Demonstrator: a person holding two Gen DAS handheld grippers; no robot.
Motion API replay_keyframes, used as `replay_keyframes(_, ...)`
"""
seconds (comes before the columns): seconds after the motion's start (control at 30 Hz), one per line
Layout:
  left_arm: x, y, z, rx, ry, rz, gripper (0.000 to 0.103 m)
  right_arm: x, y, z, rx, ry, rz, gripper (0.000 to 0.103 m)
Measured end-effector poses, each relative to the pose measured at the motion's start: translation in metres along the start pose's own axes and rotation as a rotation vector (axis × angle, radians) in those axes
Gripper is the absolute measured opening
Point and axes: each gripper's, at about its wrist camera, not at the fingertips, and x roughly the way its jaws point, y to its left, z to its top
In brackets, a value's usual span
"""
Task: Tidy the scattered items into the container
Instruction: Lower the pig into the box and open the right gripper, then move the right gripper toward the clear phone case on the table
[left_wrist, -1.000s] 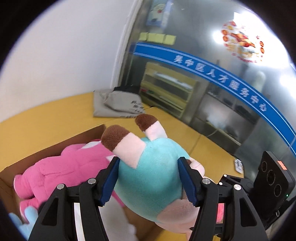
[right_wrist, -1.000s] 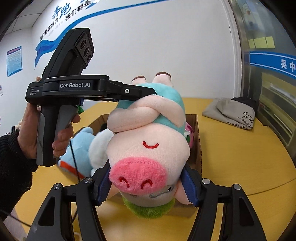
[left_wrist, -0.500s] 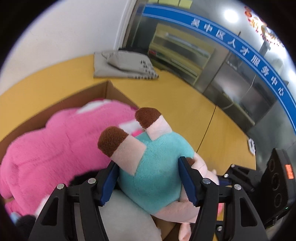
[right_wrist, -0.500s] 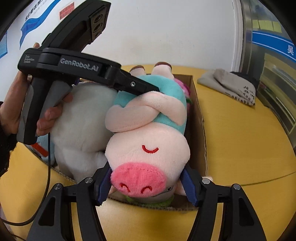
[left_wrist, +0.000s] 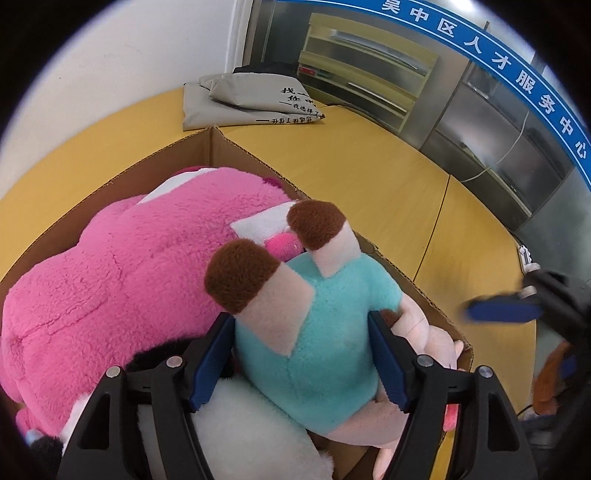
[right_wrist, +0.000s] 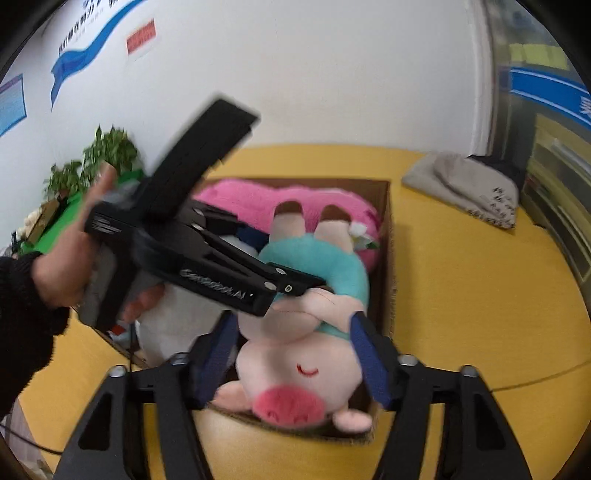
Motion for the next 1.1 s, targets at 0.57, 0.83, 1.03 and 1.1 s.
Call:
replay_keyframes(0.57, -0.035, -0.011, 0.001, 0.075, -0.094, 0.185, 0.063, 0.026, 0.0, -0.011, 0.047, 0.055, 0.077, 0.049)
replay_keyframes(0.83, -0.001, -0.028, 0.003, 0.166, 0.012, 0.323, 0.066, 0.028, 0.007, -0.011, 0.026, 0.068, 0.027, 0.063)
replay_keyframes(1.03, -0.038, -0.032, -0.002, 0.043, -0.08, 0.325, 0.064, -0.014, 0.019, -0.011, -0.02, -0.017, -0.021, 0.083)
replay_keyframes(1.1, -0.073, -0.032, -0.017, -0.015, -0.136, 0.266, 0.062, -0.04, 0.019, -0.015, -0.018, -0.075, 0.001, 0.091)
